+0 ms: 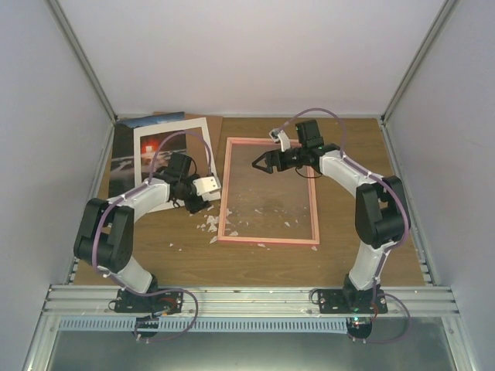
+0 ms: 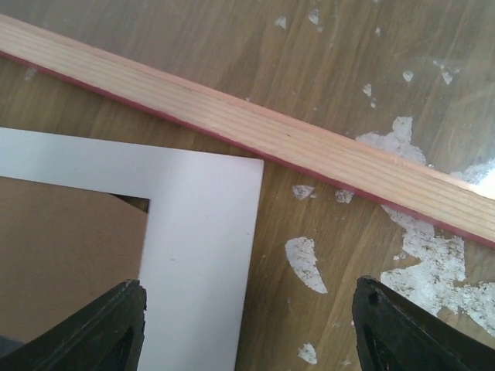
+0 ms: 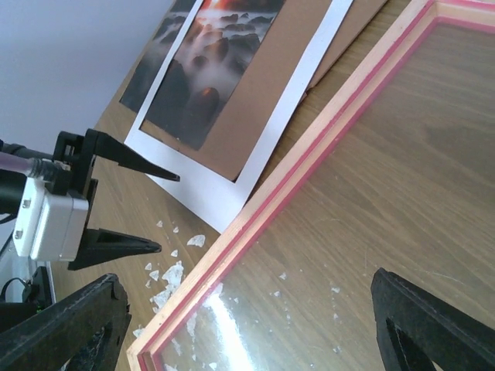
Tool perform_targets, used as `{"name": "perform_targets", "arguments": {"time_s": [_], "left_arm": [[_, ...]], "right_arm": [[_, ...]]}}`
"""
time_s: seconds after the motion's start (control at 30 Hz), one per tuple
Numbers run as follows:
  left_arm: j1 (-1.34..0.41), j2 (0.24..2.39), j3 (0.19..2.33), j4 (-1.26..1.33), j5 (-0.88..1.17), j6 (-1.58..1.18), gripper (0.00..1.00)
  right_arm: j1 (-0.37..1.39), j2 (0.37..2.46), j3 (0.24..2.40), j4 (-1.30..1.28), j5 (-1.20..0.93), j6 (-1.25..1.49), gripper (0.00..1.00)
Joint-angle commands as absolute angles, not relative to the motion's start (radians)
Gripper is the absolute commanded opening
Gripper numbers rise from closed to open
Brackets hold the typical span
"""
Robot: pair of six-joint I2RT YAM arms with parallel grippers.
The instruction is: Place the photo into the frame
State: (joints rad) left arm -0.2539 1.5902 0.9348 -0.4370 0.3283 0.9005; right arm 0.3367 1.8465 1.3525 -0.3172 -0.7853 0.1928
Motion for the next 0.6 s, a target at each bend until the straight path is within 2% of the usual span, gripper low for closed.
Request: {"name": "perform_targets", "arguments": {"time_s": [0.0, 0.3, 0.57], "left_arm": [[-0.287, 1.608, 0.905, -0.377, 0.311, 0.867, 0.72], [-0.426, 1.643, 0.866, -0.318, 0.282, 0.819, 0.65], [-0.519, 1.822, 1.011, -0.241, 0.281, 0.731, 0.64]], "right_arm": [[0.319, 1.828, 1.361, -0.313, -0.798, 0.198, 0.86], [0.278, 1.777, 1.318, -0.285, -0.811, 0.226, 0.86], [0.216, 1.775, 1.3, -0.283, -0.836, 0.249, 0.85]]}}
